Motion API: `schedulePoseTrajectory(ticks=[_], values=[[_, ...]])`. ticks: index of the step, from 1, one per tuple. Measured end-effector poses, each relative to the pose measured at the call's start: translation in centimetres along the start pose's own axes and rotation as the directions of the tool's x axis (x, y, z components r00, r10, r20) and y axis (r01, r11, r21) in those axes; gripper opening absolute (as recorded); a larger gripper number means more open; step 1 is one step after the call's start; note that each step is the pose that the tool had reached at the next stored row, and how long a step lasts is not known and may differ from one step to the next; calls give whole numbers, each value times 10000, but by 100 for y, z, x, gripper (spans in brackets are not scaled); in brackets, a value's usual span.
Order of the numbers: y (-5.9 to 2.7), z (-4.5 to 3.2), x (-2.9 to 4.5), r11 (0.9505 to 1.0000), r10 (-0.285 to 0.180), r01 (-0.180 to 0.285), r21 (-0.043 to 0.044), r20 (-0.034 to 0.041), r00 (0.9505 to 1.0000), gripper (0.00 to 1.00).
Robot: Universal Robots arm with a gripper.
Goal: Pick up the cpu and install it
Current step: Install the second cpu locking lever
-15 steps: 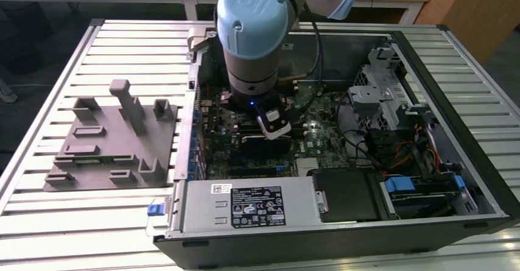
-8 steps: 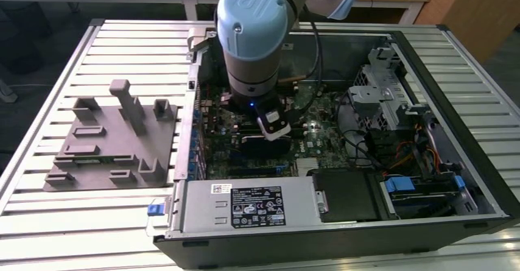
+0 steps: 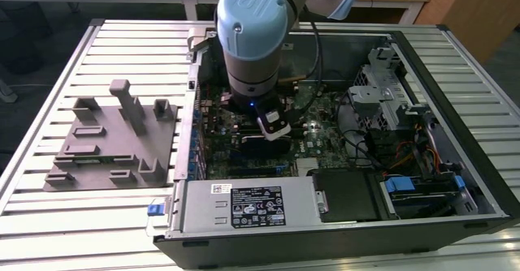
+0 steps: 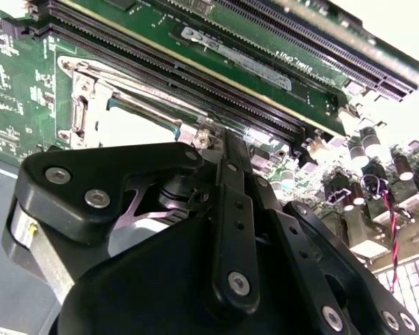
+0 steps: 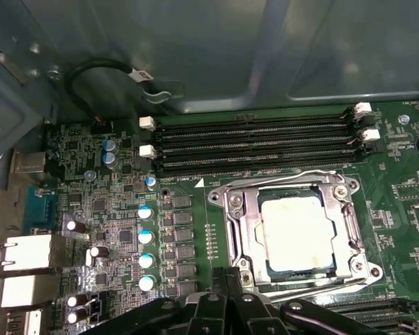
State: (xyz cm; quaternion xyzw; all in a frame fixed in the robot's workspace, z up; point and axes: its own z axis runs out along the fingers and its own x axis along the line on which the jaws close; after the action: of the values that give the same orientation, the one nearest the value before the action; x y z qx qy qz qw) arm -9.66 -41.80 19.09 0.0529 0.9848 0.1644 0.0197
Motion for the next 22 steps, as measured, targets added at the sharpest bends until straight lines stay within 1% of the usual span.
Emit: schedulePoseTrajectory(ticks=[4,7,9,10,11,12,13,16,17,18,19,20,22], values=[[31,-92,-2,10000,4,-4,6,2,10000,11],[62,-179,-4,10000,15,-15,25,8,10000,11],[81,-230,-5,10000,24,-24,70,16,10000,11],[89,-253,-5,9999,26,-26,113,22,10000,11],[96,-271,-6,9998,25,-26,174,30,10000,11],[102,-283,-6,9997,22,-23,262,40,10000,11],[107,-290,-6,9992,19,-21,408,57,10000,11],[115,-292,-5,9956,3,-14,939,114,9999,11],[119,-289,-6,9943,8,-23,1070,133,9999,11],[125,-287,-10,9933,21,-38,1158,148,9999,11],[134,-284,-18,9927,32,-51,1207,158,9999,11],[146,-279,-32,9924,45,-65,1226,165,9999,11],[171,-268,-69,9923,60,-80,1233,171,9998,11]])
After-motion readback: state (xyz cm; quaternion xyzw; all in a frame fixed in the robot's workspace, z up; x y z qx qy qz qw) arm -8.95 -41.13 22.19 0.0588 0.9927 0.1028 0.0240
